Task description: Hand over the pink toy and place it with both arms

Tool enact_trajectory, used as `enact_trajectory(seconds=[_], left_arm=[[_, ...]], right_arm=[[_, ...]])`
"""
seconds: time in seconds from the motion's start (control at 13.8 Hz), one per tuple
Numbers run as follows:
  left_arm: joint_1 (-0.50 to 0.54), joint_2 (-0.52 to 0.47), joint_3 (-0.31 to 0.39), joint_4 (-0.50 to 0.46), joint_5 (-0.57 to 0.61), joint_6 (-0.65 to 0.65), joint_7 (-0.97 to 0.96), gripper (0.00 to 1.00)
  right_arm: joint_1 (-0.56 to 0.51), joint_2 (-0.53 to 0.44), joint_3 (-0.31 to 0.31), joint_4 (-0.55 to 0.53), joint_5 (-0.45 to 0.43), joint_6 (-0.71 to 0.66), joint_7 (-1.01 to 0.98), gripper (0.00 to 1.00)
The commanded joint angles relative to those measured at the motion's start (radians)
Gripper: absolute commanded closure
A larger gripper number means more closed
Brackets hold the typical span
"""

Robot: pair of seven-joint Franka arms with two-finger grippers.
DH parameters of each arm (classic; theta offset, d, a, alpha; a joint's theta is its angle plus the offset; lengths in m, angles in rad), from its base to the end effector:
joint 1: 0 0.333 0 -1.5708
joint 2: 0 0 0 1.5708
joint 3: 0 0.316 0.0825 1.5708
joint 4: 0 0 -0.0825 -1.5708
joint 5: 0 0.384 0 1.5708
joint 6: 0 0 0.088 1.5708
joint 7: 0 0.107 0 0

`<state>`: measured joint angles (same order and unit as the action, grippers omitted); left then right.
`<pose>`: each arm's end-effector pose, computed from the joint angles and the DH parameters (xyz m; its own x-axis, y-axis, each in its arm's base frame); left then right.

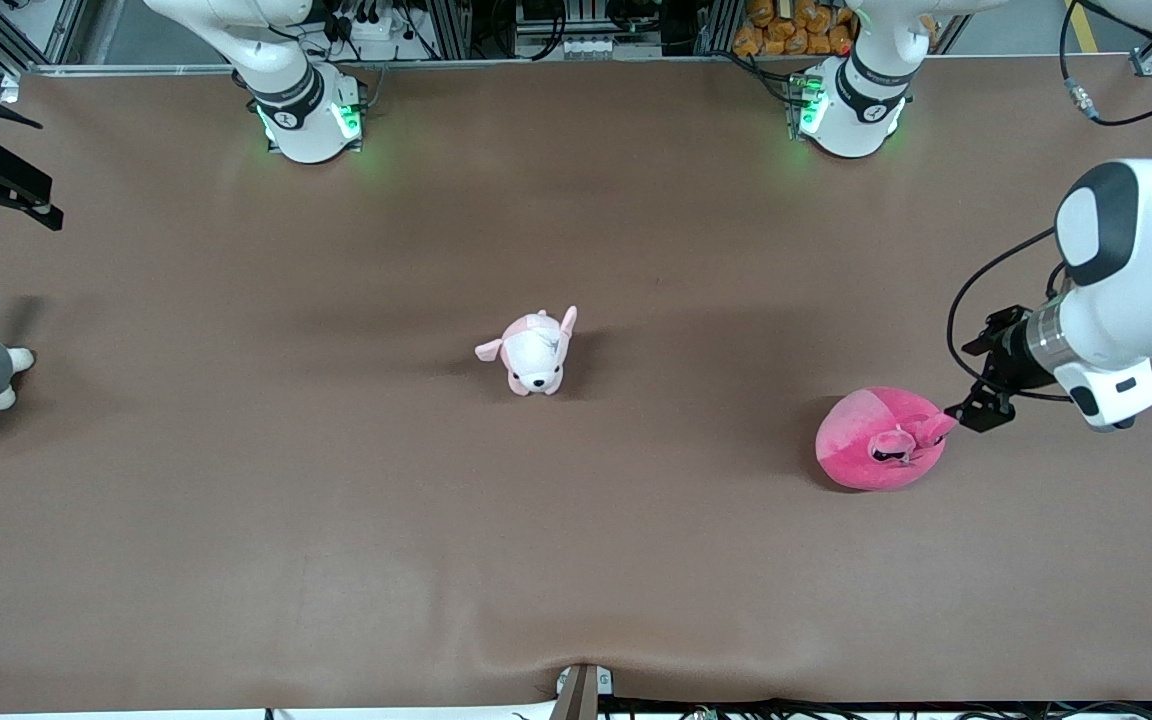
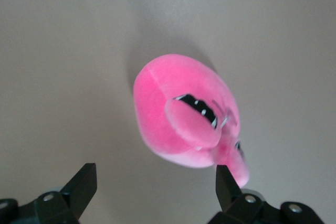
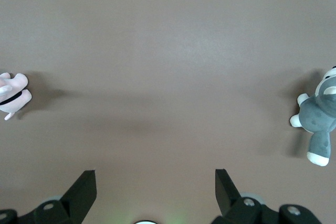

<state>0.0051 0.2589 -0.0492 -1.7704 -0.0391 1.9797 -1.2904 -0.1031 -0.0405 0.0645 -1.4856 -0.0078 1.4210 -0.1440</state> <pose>0.6235 -0.0280 0.4104 0.3004 0.9519 -0.0595 0.9524 -0.3028 -0.0346 0.5253 -0.0204 0.6729 0.9943 0.1039 -0.0254 0.1041 -0.9945 0.0068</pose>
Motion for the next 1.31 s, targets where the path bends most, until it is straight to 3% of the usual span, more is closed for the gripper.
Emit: enact_trajectory(seconds=[0.0,0.58,0.65,0.73,0.8,0.87,1.23], left_arm=[[0.013,0.038,-0.006,-0.003,-0.03,0.054,-0.149,0.0],[0.026,0.143,-0.004,-0.003,-0.038,0.214,-0.365,0.0],[0.023,0.151,-0.004,0.0,-0.038,0.222,-0.383,0.04],[0.02,0.152,-0.006,-0.001,-0.036,0.222,-0.389,0.57],[0.019,0.152,-0.006,-0.001,-0.036,0.222,-0.389,0.9],[0.018,0.154,-0.006,-0.001,-0.036,0.222,-0.389,1.0],[0.019,0.135,-0.009,0.008,-0.035,0.222,-0.394,1.0]], right_arm=[[-0.007,0.007,0.001,0.013,0.011,-0.011,-0.003,0.0],[-0.007,0.013,0.001,0.013,0.011,-0.011,-0.003,0.0],[-0.007,0.013,0.001,0.013,0.011,-0.011,-0.003,0.0],[-0.007,0.013,0.001,0.013,0.011,-0.011,-0.003,0.0],[-0.007,0.013,0.001,0.015,0.011,-0.011,-0.005,0.0],[-0.007,0.013,0.001,0.015,0.011,-0.011,-0.003,0.0],[0.013,0.068,0.003,0.004,0.009,-0.01,-0.013,0.0]])
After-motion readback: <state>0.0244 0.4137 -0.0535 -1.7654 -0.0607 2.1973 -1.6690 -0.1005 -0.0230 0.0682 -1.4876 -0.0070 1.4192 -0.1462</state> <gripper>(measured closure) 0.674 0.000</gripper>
